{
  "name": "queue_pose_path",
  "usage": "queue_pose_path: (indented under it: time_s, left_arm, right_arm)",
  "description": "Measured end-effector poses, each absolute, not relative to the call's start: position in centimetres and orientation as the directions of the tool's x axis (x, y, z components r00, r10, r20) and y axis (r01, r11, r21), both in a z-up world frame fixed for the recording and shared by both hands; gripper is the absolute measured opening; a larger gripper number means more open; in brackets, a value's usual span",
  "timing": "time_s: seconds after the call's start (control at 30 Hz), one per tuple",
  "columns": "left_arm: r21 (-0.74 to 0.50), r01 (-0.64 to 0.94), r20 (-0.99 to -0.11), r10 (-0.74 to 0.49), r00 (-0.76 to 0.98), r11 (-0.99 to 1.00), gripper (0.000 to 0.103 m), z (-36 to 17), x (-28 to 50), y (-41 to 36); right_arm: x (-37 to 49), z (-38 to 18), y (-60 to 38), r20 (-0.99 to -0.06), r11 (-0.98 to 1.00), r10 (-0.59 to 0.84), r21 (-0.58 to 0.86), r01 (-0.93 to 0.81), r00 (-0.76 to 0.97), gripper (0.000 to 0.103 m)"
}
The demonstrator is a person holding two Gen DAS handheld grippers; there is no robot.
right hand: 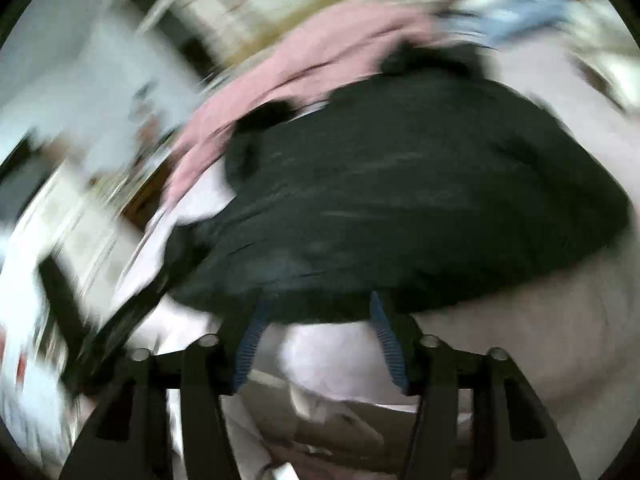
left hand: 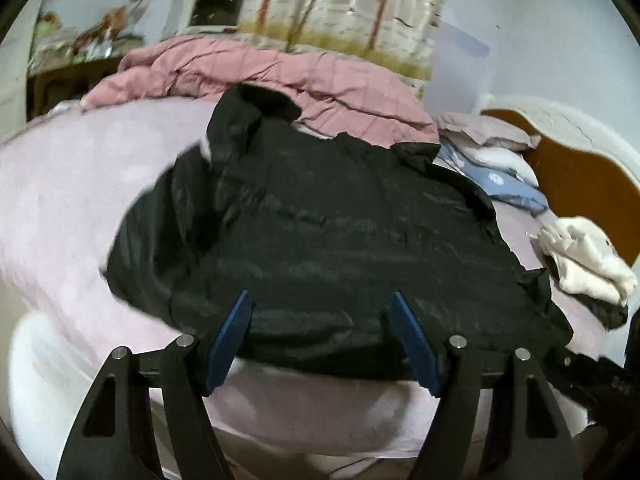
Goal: Fold large clothes
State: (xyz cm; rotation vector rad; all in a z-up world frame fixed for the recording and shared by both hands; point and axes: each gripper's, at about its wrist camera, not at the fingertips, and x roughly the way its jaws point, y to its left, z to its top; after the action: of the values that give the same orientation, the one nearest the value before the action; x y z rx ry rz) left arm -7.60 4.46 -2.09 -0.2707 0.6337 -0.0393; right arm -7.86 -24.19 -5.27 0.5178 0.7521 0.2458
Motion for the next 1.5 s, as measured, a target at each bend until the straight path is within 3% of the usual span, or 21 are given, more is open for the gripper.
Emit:
queue_pose_path:
  time_s: [0.27,0.37,0.53,0.67,0.7,0.73,0.77,0.8,0.83,0.9,0.93,1.2,1.37,1.5]
  left_arm:
    - [-0.385,-0.160,-0.665,-0.153,0.731,0.909,0.077,-5.2,-8.3,4.0]
    - [-0.404,-0.219,-0.675,-0.128,0.727,0.888,0.080,-5.9,-9.8,4.0]
    - [-0.536,-0.210,-0.639,-0.230,0.734,0.818,0.080,-6.8,-8.3,5.3]
    - [-0.494,-0.244,-0.660,-0.178,0.730,0.834,0.078,-7.3,-6.5,5.2]
    - [-0.468,-0.242,-0.655,-0.150,0.741,0.850,0.075,-7.0,-6.8,4.8]
    - [-0.430,-0.230,-0.656,-0.127,0.744,0.873,0.054,-6.8,-6.9,4.1]
    - [-0.392,-0.212,-0.661,-0.113,0.742,0.895,0.020,-6.7,-6.9,3.6]
    - [-0.382,-0.196,-0.663,-0.120,0.739,0.903,0.006,-6.5,-7.0,3.3]
    - [-0.386,-0.200,-0.660,-0.118,0.741,0.900,0.003,-6.2,-7.2,3.4]
    - [-0.402,-0.205,-0.626,-0.105,0.773,0.892,0.002,-4.8,-8.2,3.7]
    - [-0.406,-0.191,-0.598,-0.102,0.795,0.894,0.002,-3.7,-8.8,3.7]
    - [-0.419,-0.157,-0.554,-0.115,0.825,0.894,0.003,2.2,-6.2,3.7]
    - [-0.357,-0.212,-0.609,-0.054,0.791,0.910,0.015,3.5,-0.8,3.9]
    - [-0.253,-0.211,-0.599,0.018,0.800,0.944,0.024,4.3,4.0,3.6]
  right_arm:
    - [-5.5,-8.2,-24.0,-0.592,0.781,0.452,0.624,0.025,0.667,0.075]
    - [-5.0,-8.9,-23.1,-0.586,0.784,0.437,0.620,0.030,0.682,0.076]
    - [-6.0,-9.1,-24.0,-0.526,0.741,0.453,0.671,0.024,0.720,0.076]
    - [-6.8,-8.3,-25.0,-0.496,0.779,0.367,0.626,0.032,0.787,0.076]
    - [-6.5,-8.4,-24.9,-0.533,0.803,0.338,0.593,0.058,0.775,0.076]
    - [-5.8,-8.9,-24.9,-0.576,0.816,0.329,0.572,0.081,0.748,0.076]
    - [-5.6,-9.2,-25.2,-0.571,0.805,0.345,0.588,0.078,0.745,0.076]
    - [-5.8,-9.2,-25.6,-0.554,0.796,0.347,0.600,0.074,0.757,0.072]
    - [-6.0,-9.0,-25.9,-0.549,0.802,0.324,0.592,0.084,0.770,0.047]
    - [-6.8,-8.2,-26.3,-0.526,0.824,0.250,0.556,0.106,0.813,0.011]
    - [-7.1,-7.7,-26.7,-0.487,0.813,0.266,0.577,0.078,0.832,0.008]
    - [-5.6,-2.7,-26.8,-0.425,0.852,0.262,0.524,-0.001,0.866,0.006]
    - [0.2,0.6,-26.6,-0.404,0.855,0.288,0.516,-0.044,0.868,0.006]
    - [6.0,2.1,-25.4,-0.405,0.886,0.292,0.455,-0.087,0.867,0.006]
